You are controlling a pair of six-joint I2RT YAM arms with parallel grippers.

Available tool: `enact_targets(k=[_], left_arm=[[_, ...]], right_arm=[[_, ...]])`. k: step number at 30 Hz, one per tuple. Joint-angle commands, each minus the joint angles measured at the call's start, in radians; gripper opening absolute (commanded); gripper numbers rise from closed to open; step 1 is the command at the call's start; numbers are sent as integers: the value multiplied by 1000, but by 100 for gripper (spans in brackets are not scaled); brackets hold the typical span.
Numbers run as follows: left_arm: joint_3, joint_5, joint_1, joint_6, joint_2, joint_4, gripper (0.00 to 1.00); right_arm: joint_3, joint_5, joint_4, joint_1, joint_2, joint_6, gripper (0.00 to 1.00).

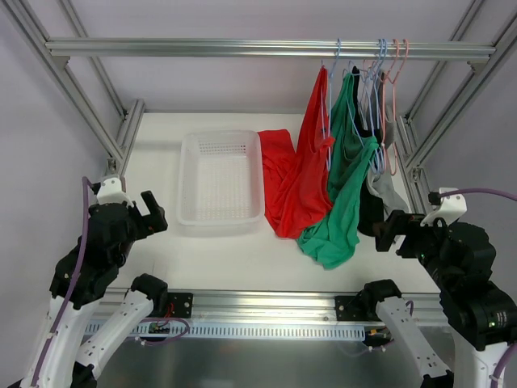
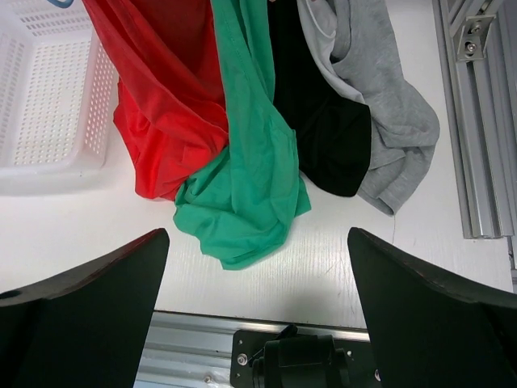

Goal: Remove the tank top from the hanger

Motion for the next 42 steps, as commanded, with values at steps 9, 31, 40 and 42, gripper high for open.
enact_targets(k=[9, 31, 40, 42], left_arm=[[-16, -97, -1, -16, 3, 4, 99], [-79, -45, -1, -25, 41, 57, 99], [-85, -14, -1, -13, 44, 72, 99], [-85, -8, -1, -11, 46, 73, 99]], right_arm=[[97, -306, 193, 5, 129, 85, 99], [981, 117, 97, 238, 1151, -13, 52], [894, 233, 173, 277, 1143, 18, 4], [891, 249, 181, 281, 1133, 30, 0]])
